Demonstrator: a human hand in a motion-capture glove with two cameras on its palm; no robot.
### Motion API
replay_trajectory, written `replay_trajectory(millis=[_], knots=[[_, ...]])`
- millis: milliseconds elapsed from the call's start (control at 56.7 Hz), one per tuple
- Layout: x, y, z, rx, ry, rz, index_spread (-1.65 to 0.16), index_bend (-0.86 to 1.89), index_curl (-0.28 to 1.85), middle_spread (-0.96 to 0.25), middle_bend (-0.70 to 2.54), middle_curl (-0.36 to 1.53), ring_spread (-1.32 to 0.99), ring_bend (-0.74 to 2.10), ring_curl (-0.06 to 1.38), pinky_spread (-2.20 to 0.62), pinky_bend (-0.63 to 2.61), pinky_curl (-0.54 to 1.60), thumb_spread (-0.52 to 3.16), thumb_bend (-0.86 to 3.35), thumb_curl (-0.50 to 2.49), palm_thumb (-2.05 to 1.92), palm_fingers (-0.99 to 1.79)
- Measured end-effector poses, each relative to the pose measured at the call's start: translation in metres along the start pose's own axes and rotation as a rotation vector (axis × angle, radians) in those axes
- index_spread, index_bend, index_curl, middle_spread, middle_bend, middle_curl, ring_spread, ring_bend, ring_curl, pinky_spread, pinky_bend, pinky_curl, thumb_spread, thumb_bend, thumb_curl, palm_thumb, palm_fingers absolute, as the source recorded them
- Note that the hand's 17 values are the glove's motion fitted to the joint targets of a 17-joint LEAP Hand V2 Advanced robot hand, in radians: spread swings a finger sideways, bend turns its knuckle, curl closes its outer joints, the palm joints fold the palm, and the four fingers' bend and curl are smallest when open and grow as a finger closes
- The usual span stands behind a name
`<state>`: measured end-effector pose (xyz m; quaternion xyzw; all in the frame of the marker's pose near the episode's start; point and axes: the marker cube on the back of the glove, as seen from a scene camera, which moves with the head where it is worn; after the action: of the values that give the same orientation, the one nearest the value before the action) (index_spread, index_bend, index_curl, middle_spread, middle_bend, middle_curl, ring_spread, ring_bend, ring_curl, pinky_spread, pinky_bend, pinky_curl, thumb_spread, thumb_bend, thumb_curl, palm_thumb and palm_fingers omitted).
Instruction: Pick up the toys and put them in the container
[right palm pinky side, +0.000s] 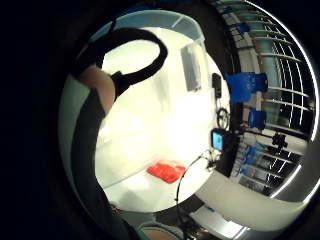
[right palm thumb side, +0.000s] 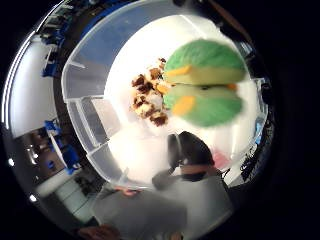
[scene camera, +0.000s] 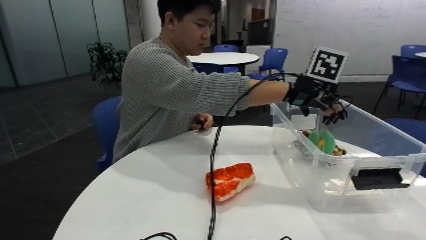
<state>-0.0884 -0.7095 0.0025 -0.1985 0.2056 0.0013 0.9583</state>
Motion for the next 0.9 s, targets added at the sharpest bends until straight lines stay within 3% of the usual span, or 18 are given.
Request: replay_trajectory(millis=[353, 512, 617, 794, 900], knots=[[0.006, 0.070, 0.005, 0.138, -0.120, -0.079, -0.36, 0.17, 0.12, -0.27, 0.19, 0.43, -0.43, 0.96, 0.50, -0.28, 1.23, 0.39, 1.33, -0.04, 0.34, 0.16, 0.13], [0.059, 0.128, 0.012, 0.211, -0.088, -0.091, -0.37, 0.21, 0.19, -0.24, 0.20, 0.43, -0.36, 0.78, 0.45, -0.18, 1.18, 0.37, 1.34, -0.03, 0.31, 0.07, 0.04], [0.124, 0.167, 0.039, 0.252, 0.042, -0.068, -0.37, 0.25, 0.24, -0.23, 0.19, 0.43, -0.31, 0.64, 0.40, -0.11, 1.16, 0.36, 1.35, -0.02, 0.30, 0.03, -0.02], [0.172, 0.208, 0.084, 0.208, -0.254, 0.119, -0.37, 0.25, 0.29, -0.21, 0.19, 0.42, -0.23, 0.48, 0.34, -0.03, 1.09, 0.33, 1.36, -0.01, 0.29, 0.00, -0.04], [0.173, 0.215, 0.116, 0.179, -0.243, 0.144, -0.37, 0.23, 0.31, -0.20, 0.18, 0.42, -0.20, 0.44, 0.33, -0.01, 1.04, 0.32, 1.36, -0.01, 0.29, 0.00, -0.03]])
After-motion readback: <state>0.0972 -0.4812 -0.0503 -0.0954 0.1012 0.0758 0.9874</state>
